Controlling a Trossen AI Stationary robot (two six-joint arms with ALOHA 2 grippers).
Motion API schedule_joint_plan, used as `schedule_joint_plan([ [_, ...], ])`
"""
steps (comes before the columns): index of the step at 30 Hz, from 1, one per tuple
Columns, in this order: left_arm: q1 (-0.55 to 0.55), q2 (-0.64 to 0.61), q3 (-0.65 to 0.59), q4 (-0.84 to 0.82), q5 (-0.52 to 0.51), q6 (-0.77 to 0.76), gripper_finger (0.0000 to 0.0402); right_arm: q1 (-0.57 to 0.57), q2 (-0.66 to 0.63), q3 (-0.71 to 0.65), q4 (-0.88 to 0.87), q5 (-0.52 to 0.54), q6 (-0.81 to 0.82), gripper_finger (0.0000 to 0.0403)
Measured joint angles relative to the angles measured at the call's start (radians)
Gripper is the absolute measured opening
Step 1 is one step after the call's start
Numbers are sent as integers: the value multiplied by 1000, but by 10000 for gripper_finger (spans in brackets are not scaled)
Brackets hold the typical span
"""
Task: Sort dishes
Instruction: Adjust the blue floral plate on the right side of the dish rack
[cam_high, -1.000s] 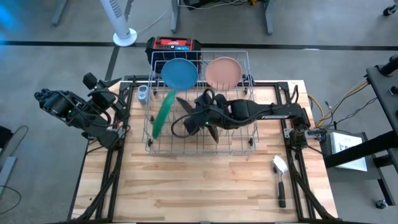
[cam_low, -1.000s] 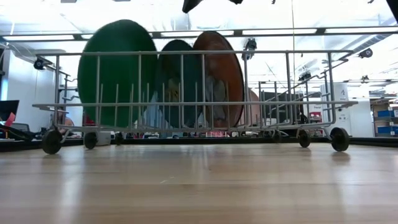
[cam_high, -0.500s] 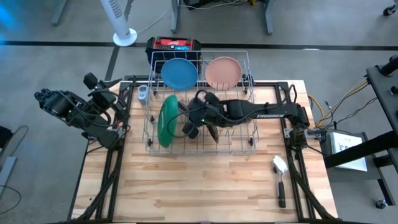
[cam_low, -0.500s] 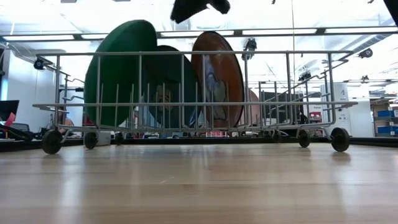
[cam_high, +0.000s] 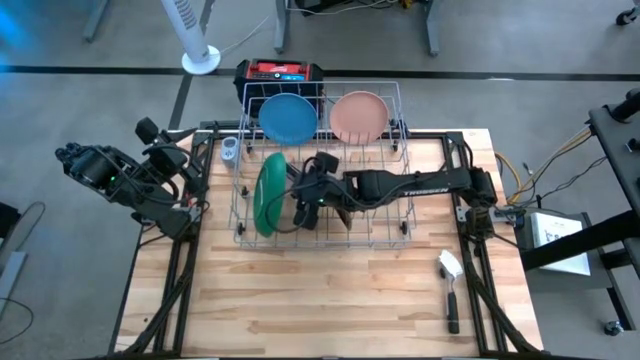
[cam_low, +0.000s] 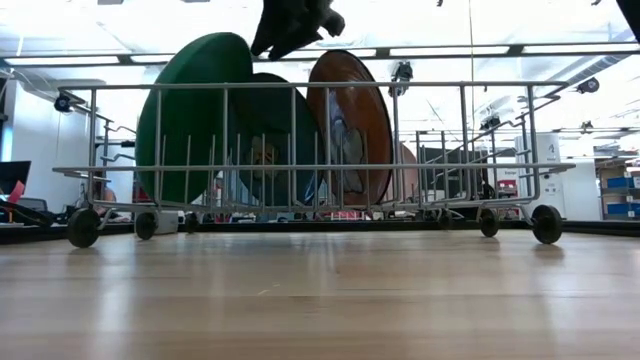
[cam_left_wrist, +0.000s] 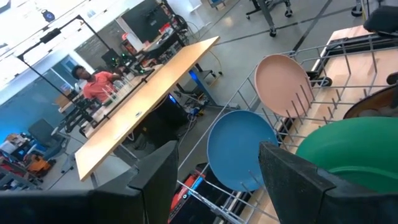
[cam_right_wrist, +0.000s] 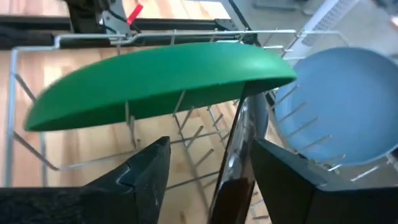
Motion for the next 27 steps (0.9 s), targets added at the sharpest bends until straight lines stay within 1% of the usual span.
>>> schedule_joint_plan([
  [2, 0, 0, 0, 0, 4, 0, 211, -2, 11, -2, 31, 7, -31, 217],
  [4, 0, 0, 0, 0, 12, -5, 211, -10, 18, -2, 17, 27, -37, 217],
  [9, 0, 0, -8, 0, 25, -13, 211, -41, 54, -1, 17, 26, -53, 218],
  [13, 0, 0, -18, 0, 25, -19, 211, -54, 66, -1, 16, 29, -34, 216],
  [16, 0, 0, -26, 0, 25, -22, 211, -60, 66, -1, 17, 30, -23, 205],
  [20, 0, 0, -35, -1, 25, -31, 211, -74, 66, -1, 11, 22, -39, 172],
  [24, 0, 0, -46, 0, 25, -38, 211, -94, 64, 2, 4, -8, -22, 119],
  [27, 0, 0, -55, 0, 24, -45, 211, -107, 61, 4, 12, -8, -20, 80],
])
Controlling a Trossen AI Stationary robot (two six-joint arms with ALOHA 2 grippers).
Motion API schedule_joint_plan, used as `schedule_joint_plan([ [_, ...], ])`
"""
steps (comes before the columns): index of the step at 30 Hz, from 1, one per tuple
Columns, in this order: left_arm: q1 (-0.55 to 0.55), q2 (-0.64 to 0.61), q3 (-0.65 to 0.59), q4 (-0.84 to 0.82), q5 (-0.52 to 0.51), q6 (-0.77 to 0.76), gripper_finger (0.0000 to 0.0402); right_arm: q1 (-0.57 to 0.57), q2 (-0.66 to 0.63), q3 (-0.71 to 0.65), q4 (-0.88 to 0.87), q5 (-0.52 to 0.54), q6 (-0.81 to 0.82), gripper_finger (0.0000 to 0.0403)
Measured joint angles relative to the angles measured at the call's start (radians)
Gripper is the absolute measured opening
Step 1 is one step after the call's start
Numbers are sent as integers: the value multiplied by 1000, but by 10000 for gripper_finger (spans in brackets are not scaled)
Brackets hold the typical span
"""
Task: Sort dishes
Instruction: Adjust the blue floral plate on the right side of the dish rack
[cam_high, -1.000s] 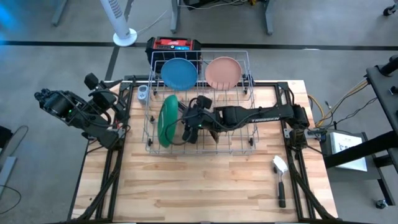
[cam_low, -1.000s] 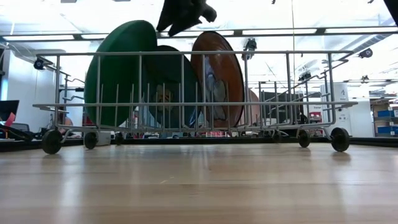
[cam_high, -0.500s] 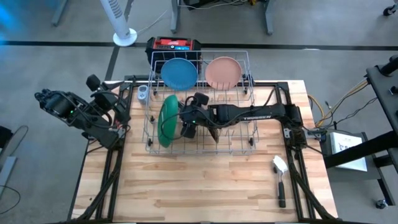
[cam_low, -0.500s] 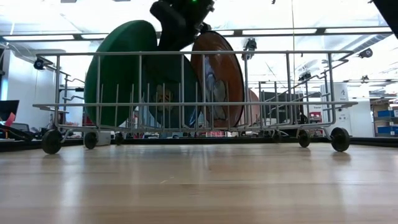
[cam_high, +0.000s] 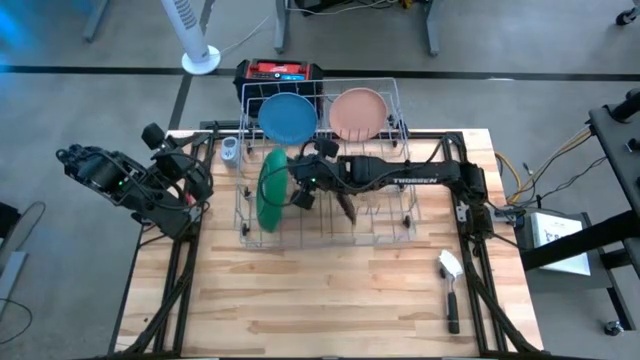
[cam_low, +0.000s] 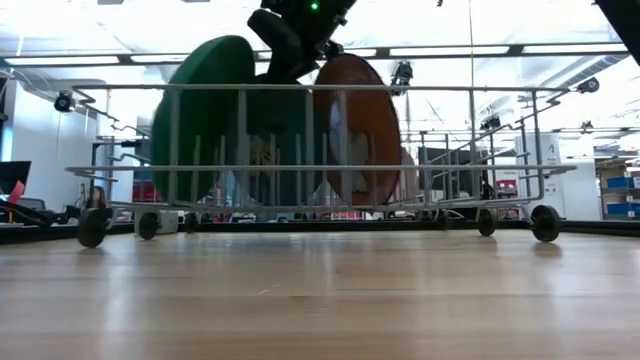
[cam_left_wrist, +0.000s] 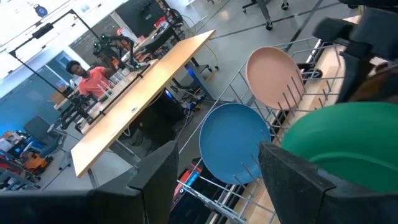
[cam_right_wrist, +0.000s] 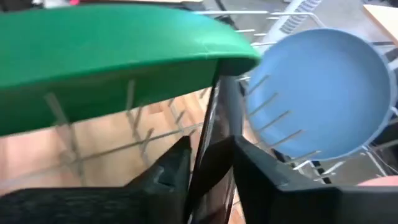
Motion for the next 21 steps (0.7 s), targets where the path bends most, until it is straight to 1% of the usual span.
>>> schedule_joint_plan([
  [3, 0, 0, -8, 0, 0, -1, 211, -4, 0, 1, 3, 6, -8, 52],
  [5, 0, 0, -11, 0, 0, -1, 211, -6, 0, 1, 2, 8, -5, 44],
  [9, 0, 0, -16, 0, -1, -1, 211, -7, 2, 24, -16, 2, -4, 44],
  [13, 0, -1, -16, 0, -1, -4, 211, -1, 9, 74, -63, 14, 2, 43],
  [18, 0, -1, -16, 0, -1, -4, 211, -1, 7, 154, -158, 26, 81, 37],
  [21, 0, -1, -16, 0, -1, -4, 211, -1, 7, 175, -182, 29, 102, 37],
])
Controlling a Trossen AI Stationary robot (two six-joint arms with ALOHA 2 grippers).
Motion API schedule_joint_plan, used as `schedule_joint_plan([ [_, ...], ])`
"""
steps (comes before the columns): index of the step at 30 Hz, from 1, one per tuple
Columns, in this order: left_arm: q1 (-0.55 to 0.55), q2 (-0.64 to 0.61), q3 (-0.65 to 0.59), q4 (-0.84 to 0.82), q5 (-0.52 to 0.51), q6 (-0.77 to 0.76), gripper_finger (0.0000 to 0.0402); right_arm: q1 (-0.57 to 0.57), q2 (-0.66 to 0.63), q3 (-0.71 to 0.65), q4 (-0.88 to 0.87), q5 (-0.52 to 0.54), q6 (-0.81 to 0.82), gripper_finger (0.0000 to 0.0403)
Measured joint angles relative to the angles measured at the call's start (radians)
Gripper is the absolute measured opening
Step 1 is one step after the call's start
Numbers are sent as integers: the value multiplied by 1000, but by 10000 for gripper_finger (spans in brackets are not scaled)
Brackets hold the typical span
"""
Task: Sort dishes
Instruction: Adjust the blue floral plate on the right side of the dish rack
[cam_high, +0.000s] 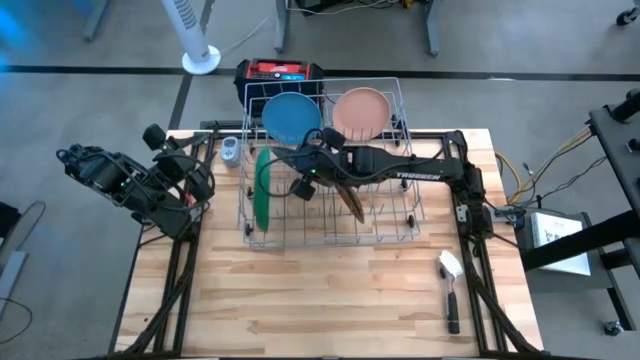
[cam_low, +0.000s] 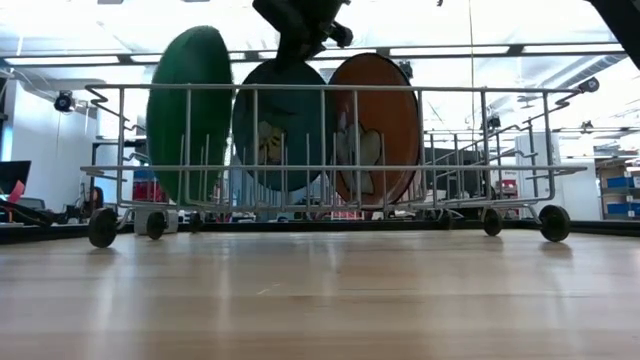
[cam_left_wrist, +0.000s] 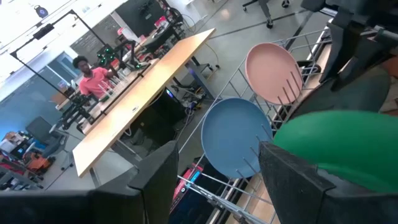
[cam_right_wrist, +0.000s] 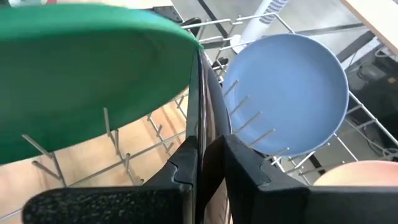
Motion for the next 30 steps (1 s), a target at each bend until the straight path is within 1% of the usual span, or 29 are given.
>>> schedule_joint_plan([
  [4, 0, 0, 0, 0, 0, 0, 211, 0, 0, 19, -13, 0, 23, 37],
  [5, 0, 0, 0, 0, 0, 0, 211, 0, -1, 29, -18, -7, 25, 32],
  [6, 0, 0, 0, 0, 0, 0, 211, 1, -4, 37, -29, -39, 10, 21],
  [8, 0, -1, 0, 0, 0, 0, 211, 7, -5, 55, -39, -16, 23, 17],
  [9, 0, -1, 0, 0, 0, 0, 211, 7, -5, 65, -35, -32, 27, 17],
  [14, 0, -8, 0, 0, 0, 0, 211, 6, -5, 98, -32, -21, 50, 16],
  [19, 0, -14, 0, 0, 0, 0, 211, 6, -5, 96, -47, -16, 70, 15],
  [22, 0, -15, 0, 0, 0, -4, 211, 6, -5, 96, -46, 20, 84, 13],
  [30, 0, -15, 0, 0, 0, -4, 211, -1, -16, 100, -42, 28, 132, 12],
])
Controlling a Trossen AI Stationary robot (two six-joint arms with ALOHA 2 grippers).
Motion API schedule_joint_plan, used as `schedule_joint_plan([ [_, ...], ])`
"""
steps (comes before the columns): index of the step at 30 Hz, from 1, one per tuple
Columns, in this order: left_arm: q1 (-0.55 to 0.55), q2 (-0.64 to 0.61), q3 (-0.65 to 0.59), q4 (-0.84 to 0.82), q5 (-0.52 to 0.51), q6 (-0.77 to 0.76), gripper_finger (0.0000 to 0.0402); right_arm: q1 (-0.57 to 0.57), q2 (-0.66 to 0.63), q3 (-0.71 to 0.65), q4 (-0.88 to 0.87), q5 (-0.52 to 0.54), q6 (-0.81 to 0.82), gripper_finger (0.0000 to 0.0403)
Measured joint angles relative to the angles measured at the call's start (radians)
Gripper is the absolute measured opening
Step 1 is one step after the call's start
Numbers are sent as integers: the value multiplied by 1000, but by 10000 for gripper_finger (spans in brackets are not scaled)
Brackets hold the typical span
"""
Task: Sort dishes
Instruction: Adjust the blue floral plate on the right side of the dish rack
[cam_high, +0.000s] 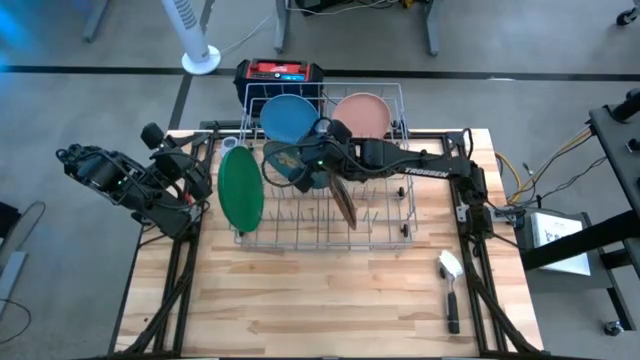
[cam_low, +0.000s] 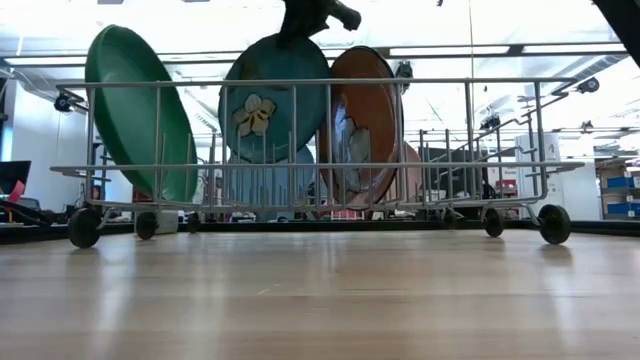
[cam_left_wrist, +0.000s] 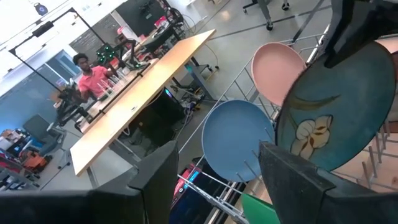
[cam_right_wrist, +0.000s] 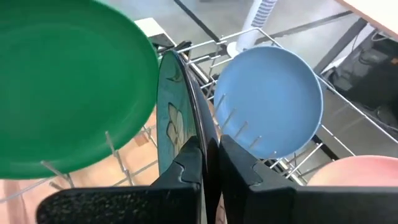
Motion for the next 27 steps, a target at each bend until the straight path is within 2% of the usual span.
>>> schedule_joint_plan([
  [5, 0, -2, 0, 0, 0, 0, 211, -3, -21, 2, 14, 5, 59, 8],
  [8, 0, -4, 0, 0, 0, 0, 211, 2, -35, 4, 40, -71, 117, 3],
  [11, 0, -5, 0, 0, 0, 0, 211, 13, -46, 5, 26, -80, 109, 1],
  [16, 0, -5, 0, 0, 0, -3, 211, 4, -46, 4, 33, -16, 103, 1],
  [22, 0, -5, 0, 0, 0, -4, 211, 9, -47, 3, 41, -41, 89, 1],
  [27, 0, -6, 0, 0, 0, -4, 211, 5, -61, 43, 36, -15, 58, 1],
])
